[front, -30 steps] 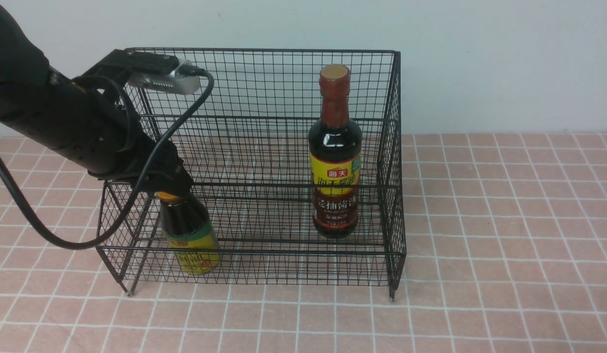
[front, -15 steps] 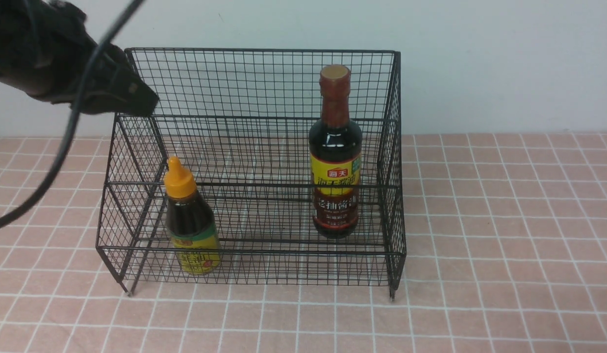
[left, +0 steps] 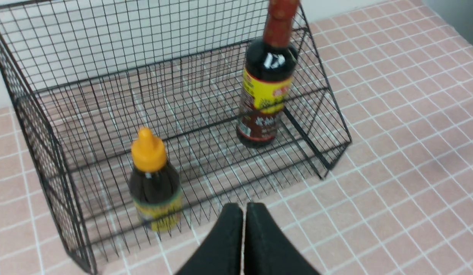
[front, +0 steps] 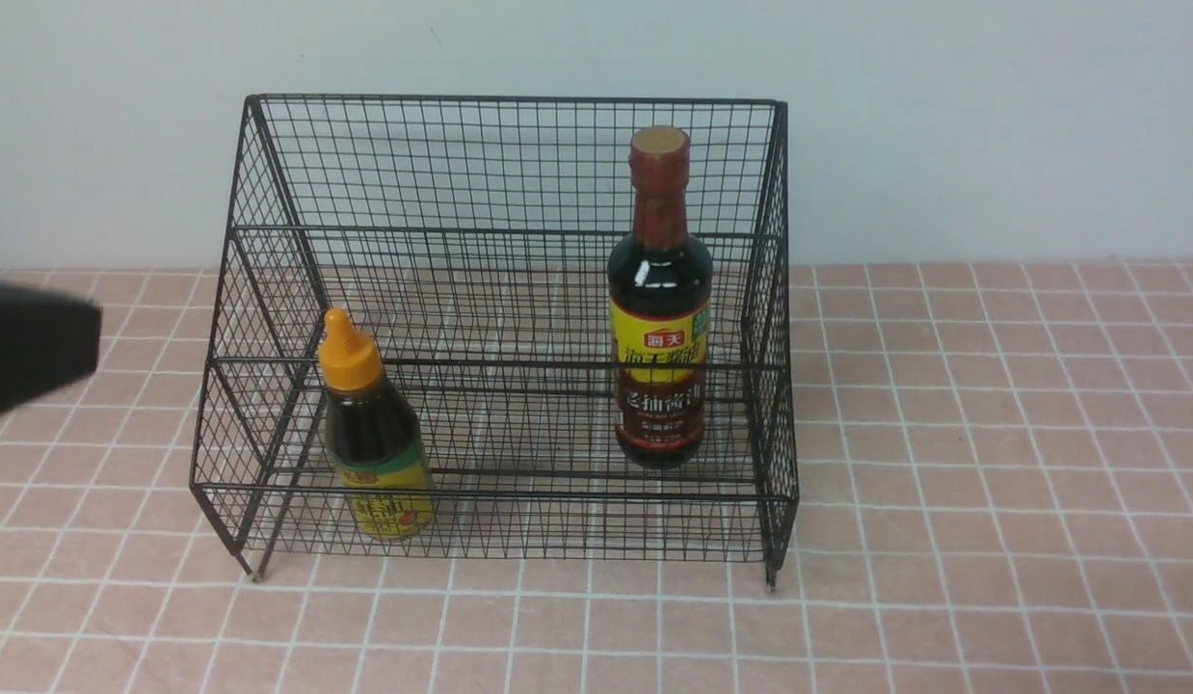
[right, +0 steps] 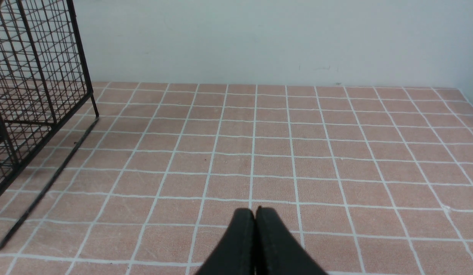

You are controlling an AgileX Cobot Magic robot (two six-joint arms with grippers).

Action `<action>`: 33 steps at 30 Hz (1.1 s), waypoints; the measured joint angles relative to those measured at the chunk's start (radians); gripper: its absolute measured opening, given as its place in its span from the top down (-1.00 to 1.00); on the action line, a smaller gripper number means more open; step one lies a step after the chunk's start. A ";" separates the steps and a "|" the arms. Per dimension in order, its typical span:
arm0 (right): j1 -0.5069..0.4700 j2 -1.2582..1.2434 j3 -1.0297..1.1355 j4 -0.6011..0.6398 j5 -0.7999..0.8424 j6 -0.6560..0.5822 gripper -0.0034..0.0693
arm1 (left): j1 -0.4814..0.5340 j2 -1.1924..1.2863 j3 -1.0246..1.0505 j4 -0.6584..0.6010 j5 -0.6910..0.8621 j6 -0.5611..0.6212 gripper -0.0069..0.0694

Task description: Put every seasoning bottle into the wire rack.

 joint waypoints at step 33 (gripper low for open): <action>0.000 0.000 0.000 0.000 0.000 0.000 0.94 | 0.000 -0.627 0.768 0.441 -0.617 -0.244 0.84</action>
